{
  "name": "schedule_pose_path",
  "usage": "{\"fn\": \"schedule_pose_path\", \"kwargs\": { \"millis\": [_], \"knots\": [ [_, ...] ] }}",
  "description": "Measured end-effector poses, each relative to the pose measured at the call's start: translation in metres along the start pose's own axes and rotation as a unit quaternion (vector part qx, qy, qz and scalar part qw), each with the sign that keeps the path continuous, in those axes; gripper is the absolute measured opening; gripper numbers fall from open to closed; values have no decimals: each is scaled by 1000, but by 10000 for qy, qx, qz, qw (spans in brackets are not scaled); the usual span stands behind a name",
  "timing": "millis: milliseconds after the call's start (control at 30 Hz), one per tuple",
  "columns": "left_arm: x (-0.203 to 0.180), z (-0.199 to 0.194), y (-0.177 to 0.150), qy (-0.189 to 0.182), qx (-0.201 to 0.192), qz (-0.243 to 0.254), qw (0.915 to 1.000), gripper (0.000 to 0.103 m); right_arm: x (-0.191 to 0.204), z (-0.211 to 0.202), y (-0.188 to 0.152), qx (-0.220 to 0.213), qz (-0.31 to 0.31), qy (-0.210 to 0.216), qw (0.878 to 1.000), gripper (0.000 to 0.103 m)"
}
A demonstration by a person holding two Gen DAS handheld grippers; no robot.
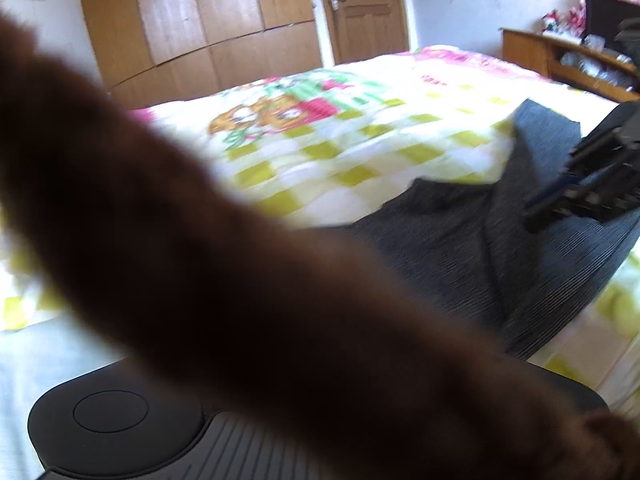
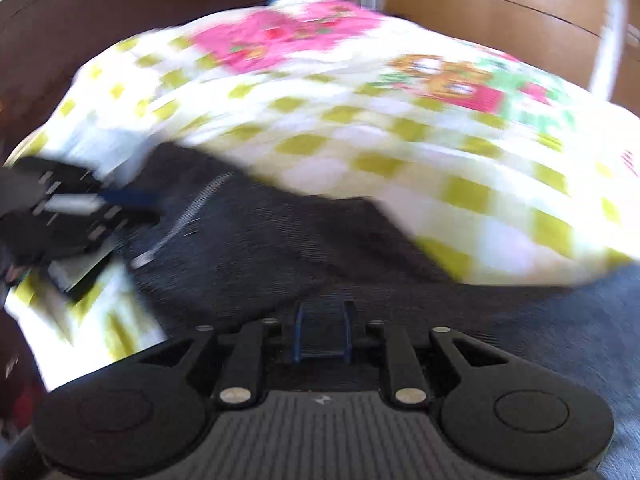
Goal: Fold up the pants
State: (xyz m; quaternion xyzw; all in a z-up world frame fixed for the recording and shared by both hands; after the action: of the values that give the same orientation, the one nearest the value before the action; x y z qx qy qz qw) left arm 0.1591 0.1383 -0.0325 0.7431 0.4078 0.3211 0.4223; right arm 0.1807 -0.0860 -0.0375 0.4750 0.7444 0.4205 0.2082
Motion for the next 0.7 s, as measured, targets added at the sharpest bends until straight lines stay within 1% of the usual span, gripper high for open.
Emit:
{"fn": "schedule_pose_path", "kwargs": {
  "millis": [33, 100, 167, 233, 300, 333, 400, 433, 500, 567, 633, 667, 700],
  "knots": [
    [-15, 6, 5, -154, -52, -30, 9999, 16, -22, -1, 3, -30, 211, -278, 9994, 40],
    [-43, 20, 13, -428, -151, -11, 9990, 17, -68, 0, 8, -64, 655, -797, 9946, 49],
    [-74, 38, 21, -703, -206, -35, 9973, 19, -119, 6, 12, -26, 1307, -1271, 9832, 49],
    [-102, 55, 28, -969, -218, -98, 9950, 19, -160, 14, 17, -49, 1995, -1508, 9682, 49],
    [-124, 67, 34, -1165, -245, -11, 9929, 21, -187, 23, 21, -60, 2419, -1669, 9558, 49],
    [-133, 72, 35, -1209, -248, 76, 9923, 23, -198, 27, 22, -59, 2541, -1721, 9517, 49],
    [-148, 81, 36, -1285, -215, 235, 9912, 31, -211, 37, 20, 55, 2632, -1791, 9480, 49],
    [-154, 84, 35, -1280, -196, 313, 9911, 31, -217, 41, 16, 128, 2679, -1882, 9448, 49],
    [-159, 89, 34, -1226, -153, 435, 9914, 31, -223, 49, 7, 250, 2660, -1995, 9428, 49],
    [-161, 91, 32, -1187, -100, 477, 9917, 31, -231, 50, -1, 326, 2681, -2133, 9389, 49],
    [-161, 92, 34, -1146, -60, 535, 9919, 31, -236, 48, -6, 246, 2734, -2120, 9379, 37],
    [-162, 91, 34, -1135, -47, 554, 9920, 31, -238, 46, -6, 211, 2804, -2087, 9367, 26],
    [-163, 92, 35, -1128, -27, 573, 9920, 31, -240, 44, -4, 145, 2912, -2029, 9348, 26]
  ]
}}
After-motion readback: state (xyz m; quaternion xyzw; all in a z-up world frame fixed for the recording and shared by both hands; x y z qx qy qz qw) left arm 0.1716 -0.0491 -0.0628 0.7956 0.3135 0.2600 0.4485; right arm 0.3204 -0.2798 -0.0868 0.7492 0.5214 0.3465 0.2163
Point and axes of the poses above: each gripper's, at about its wrist camera, not at the fingertips, and z roughly the way its jaws point, x to its left, y to its top, the point moved 9 cm from there along z, roughly the way its jaws point, and after that the axes turned 15 degrees about -x, right-handed, at the moved point
